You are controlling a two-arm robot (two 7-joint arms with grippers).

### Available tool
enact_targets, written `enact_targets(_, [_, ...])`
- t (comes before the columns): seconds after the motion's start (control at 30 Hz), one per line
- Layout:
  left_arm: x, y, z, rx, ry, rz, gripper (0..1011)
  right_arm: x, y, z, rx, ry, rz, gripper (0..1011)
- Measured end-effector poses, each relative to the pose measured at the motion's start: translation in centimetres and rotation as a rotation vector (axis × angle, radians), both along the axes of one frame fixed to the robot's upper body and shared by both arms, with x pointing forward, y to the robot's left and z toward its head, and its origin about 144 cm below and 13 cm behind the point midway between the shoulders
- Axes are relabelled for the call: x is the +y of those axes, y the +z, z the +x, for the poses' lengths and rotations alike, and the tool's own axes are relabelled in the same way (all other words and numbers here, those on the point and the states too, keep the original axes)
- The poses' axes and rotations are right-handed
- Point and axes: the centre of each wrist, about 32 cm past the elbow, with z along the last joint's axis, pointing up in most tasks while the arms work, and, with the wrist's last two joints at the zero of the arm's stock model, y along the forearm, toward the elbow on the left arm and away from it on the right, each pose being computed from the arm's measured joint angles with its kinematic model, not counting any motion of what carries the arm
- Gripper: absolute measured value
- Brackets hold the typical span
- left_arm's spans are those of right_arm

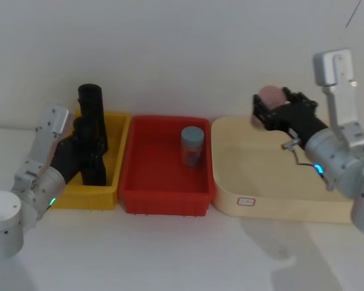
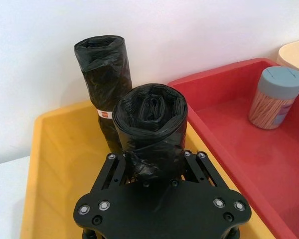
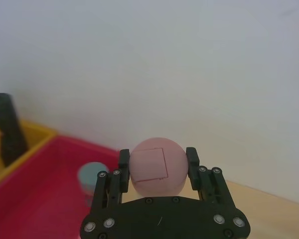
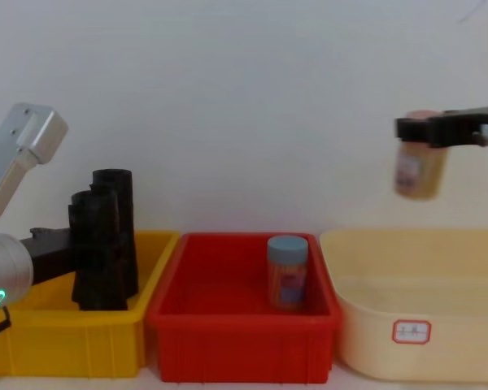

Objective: Pick up the garbage bag with the one hand and transfer it to the other hand.

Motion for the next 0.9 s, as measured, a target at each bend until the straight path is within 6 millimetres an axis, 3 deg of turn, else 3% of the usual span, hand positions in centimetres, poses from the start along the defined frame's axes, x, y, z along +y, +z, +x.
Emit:
enact_targets(0.33, [0.0,0.0,0.0,0.0,0.0,0.0,376,-2.3,-1.0,-0.5,0.056,-0.112,-0.013,646])
enact_targets(0.67, [0.0,0.0,0.0,0.0,0.0,0.0,376,-3.1,-3.2,-0.1,0.163,-0.13,-0.01,647])
enact_targets(0.9, [0.0,0.0,0.0,0.0,0.0,0.0,376,-3.2,-4.3,0.1,0.208,-0.126,-0.002,817])
